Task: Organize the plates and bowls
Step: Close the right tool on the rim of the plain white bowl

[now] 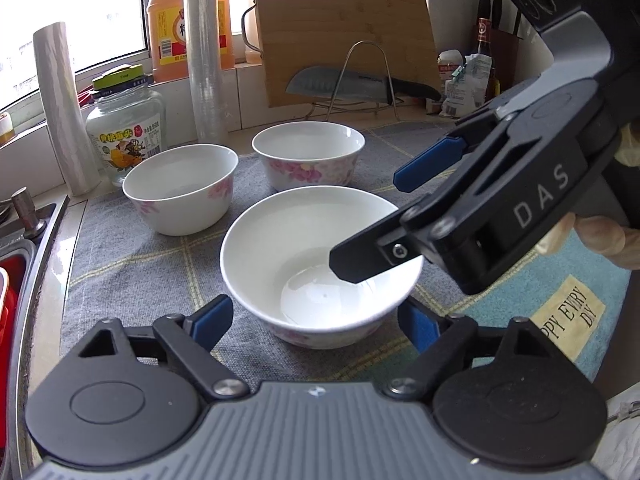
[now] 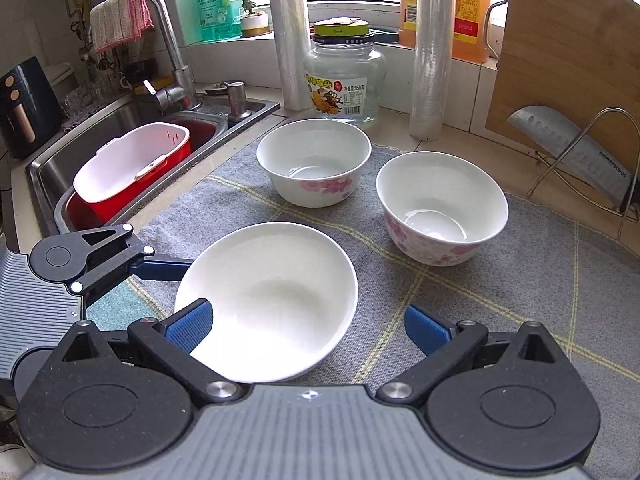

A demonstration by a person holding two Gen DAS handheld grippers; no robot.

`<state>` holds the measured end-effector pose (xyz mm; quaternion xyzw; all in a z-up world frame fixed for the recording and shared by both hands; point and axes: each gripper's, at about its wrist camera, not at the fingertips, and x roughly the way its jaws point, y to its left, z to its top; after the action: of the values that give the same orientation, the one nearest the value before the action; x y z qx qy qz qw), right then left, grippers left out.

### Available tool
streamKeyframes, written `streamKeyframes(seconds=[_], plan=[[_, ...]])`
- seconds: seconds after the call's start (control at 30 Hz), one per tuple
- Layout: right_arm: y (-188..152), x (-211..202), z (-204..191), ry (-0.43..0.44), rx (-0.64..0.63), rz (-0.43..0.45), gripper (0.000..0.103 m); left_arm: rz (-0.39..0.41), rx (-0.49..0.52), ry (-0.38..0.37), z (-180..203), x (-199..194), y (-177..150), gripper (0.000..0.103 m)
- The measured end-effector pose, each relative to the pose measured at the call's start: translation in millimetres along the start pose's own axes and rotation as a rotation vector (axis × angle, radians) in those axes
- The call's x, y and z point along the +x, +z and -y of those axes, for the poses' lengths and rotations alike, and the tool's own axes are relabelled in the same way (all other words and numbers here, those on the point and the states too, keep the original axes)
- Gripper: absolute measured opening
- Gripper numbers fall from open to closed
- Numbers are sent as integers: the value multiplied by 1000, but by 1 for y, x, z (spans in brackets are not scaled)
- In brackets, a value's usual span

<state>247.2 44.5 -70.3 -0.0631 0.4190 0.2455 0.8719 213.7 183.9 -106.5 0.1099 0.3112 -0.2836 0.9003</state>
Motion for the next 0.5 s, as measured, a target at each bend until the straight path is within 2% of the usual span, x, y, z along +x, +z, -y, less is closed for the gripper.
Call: streamKeyframes(seconds=[0.5], plan=[[13, 21, 8, 155, 42, -52, 103, 25, 44, -52, -5, 4, -1, 88]])
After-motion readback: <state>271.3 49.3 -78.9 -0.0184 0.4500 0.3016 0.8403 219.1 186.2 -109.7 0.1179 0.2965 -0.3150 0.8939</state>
